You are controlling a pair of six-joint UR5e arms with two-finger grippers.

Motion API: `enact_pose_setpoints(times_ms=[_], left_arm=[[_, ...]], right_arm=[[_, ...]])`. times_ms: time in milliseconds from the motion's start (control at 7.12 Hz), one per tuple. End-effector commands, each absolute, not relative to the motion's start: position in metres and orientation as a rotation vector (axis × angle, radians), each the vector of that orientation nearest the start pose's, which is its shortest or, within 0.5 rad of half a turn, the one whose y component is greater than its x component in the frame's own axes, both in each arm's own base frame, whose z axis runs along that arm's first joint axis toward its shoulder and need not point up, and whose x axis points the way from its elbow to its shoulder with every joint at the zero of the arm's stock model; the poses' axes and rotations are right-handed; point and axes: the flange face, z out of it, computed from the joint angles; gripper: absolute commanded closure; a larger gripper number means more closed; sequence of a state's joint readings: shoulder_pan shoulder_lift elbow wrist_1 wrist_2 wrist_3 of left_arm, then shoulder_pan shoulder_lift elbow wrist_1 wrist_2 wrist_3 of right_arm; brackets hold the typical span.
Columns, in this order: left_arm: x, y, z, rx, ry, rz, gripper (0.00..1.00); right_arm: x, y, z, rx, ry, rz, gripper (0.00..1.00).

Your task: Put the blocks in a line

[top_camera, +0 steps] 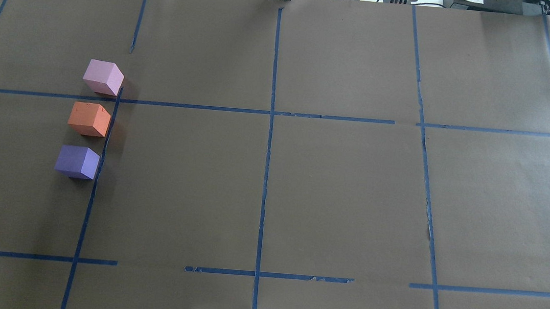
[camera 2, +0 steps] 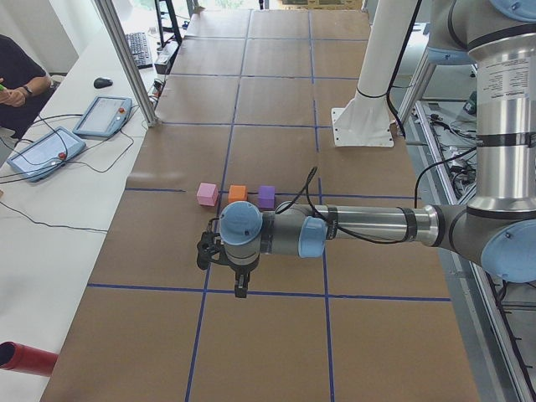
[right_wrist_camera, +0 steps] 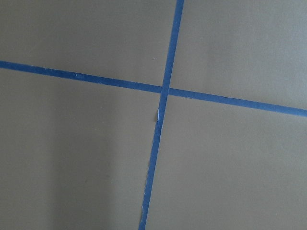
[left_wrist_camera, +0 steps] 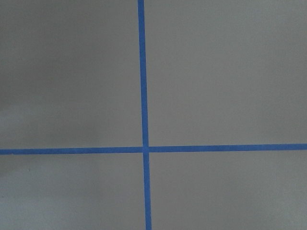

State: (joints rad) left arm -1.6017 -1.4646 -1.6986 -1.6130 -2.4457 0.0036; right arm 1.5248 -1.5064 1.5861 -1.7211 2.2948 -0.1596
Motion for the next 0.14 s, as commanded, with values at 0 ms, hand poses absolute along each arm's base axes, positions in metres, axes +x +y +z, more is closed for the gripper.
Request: enact_pose_setpoints(times_ms=[0], left_arm=[[-0.0712, -0.4492, 0.6282, 0.065, 0.865, 0.001, 0.00]], right_arm=[[0.0437, -0.5151, 0.6368, -0.026, -0.727, -0.171, 0.00]])
